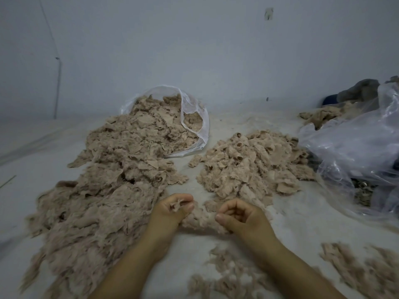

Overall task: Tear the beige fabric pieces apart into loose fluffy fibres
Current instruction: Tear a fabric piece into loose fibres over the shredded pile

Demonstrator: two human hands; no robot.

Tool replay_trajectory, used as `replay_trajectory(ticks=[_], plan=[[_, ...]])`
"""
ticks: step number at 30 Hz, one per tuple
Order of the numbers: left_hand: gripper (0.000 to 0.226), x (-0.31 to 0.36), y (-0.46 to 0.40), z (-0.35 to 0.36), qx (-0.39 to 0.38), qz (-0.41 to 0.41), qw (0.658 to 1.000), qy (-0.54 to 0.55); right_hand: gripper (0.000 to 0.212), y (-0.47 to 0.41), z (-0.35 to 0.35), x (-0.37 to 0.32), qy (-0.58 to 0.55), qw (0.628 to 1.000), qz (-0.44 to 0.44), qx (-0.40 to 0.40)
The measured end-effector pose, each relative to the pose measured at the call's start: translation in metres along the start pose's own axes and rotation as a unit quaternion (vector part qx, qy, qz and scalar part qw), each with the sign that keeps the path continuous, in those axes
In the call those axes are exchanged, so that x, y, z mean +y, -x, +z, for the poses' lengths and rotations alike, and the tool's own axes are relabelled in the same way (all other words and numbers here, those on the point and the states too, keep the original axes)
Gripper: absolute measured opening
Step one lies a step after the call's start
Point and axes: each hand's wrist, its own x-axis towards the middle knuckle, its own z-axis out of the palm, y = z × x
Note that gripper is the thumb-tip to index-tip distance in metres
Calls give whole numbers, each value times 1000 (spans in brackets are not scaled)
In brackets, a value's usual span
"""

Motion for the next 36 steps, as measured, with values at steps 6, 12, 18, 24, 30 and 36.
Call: replay_trajectory(ticks=[6,12,18,24,30,36], plan=[[23,3,0,-2,4,33,998,-46,21,7,5,4,159,983,21,-85],[16,0,7,2,-138,-44,989,-18,7,3,2,-1,21,999,27,-18],[22,-2,10,11,-132,4,990,-50,15,3,8,0,50,997,57,-21],[28,4,-6,-10,2,-58,997,58,20,2,-1,-4,-17,997,67,18],[27,-5,12,11,-212,-120,970,26,41,4,8,5,257,947,-191,24],[16,-3,1,-2,-87,-94,987,98,48,6,2,4,190,973,-128,20]])
